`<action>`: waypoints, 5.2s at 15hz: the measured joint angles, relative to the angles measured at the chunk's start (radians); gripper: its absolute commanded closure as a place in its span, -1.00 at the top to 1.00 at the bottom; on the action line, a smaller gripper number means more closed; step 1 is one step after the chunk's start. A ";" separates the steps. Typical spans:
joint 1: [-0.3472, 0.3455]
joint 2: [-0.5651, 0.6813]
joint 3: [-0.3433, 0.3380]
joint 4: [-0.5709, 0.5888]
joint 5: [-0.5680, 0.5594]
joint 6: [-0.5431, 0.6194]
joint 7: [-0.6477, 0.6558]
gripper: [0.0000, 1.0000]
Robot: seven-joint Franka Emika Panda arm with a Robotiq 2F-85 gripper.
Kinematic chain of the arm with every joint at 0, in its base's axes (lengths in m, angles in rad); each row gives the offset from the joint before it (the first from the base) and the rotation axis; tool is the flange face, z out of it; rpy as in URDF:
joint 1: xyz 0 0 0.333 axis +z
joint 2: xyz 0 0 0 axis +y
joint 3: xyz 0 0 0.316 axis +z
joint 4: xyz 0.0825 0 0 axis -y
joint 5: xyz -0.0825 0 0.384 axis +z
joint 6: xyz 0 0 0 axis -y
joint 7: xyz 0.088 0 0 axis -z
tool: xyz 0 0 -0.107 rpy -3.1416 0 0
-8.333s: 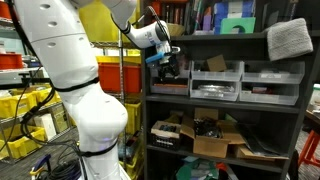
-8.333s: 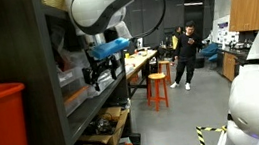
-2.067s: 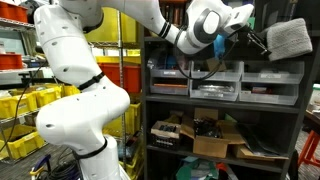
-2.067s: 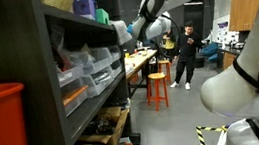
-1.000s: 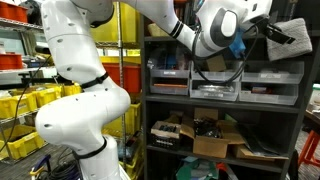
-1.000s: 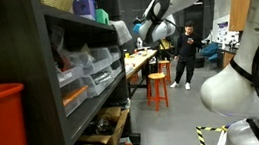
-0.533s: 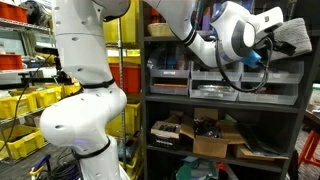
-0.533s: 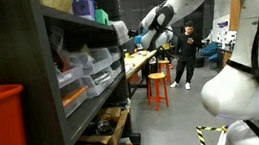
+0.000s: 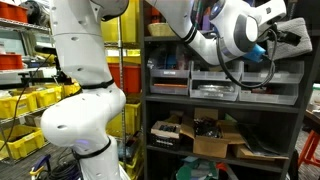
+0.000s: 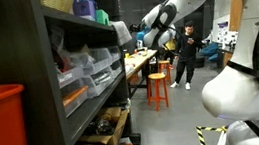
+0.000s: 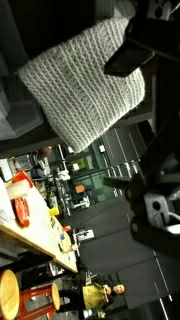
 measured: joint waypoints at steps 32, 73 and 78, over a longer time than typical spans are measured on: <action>0.414 0.045 -0.270 0.118 0.183 -0.017 -0.502 1.00; 0.364 0.338 -0.197 0.371 0.028 -0.016 -0.685 1.00; 0.360 0.342 -0.163 0.372 0.012 -0.017 -0.688 1.00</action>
